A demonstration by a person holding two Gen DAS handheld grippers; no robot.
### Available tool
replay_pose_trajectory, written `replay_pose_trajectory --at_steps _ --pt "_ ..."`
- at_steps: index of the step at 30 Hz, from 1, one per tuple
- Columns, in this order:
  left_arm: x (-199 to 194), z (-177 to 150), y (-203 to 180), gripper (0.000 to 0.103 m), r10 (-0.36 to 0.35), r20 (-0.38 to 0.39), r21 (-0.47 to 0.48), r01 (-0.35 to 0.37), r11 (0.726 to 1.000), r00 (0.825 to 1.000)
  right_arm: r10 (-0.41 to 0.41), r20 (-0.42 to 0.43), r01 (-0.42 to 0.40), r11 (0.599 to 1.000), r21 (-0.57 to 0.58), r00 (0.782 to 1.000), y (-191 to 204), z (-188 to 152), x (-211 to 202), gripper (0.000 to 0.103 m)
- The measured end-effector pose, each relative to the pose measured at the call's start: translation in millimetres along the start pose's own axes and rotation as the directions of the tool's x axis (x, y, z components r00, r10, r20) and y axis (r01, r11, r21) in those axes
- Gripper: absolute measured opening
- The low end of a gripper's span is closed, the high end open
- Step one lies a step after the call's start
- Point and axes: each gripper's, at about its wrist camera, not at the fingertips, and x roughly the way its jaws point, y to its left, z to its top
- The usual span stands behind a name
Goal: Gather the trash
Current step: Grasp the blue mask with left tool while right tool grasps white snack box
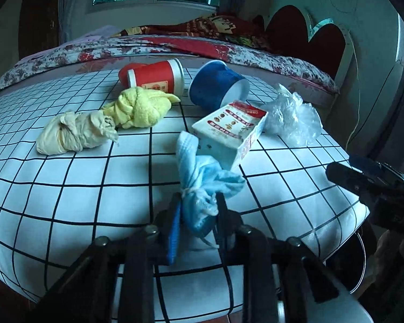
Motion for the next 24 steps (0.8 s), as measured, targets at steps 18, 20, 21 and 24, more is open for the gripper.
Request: replay_pose_trajectory --at_steps 18,20,21,24 --pt "-36.9 3.3 64.0 0.021 0.128 0.074 -0.066 -0.124 0.990 0.989 0.026 -0.112 -0.022 0.999 0.036 0.993 112.8 56.1 84.2 0.092" --pt "-37.5 2.5 68.1 0.021 0.132 0.072 -0.079 -0.126 0.989 0.989 -0.010 -0.171 0.021 0.998 0.065 0.985 115.6 60.9 104.4 0.092" --pt "-37.5 2.6 69.9 0.021 0.129 0.071 -0.085 -0.123 0.989 0.989 -0.020 -0.183 0.033 0.997 0.068 0.983 114.1 61.3 109.6 0.092" --pt "-37.2 1.6 71.4 0.021 0.122 0.073 -0.084 -0.116 0.990 0.990 -0.043 -0.190 0.053 0.997 0.049 0.981 108.2 56.1 110.7 0.083"
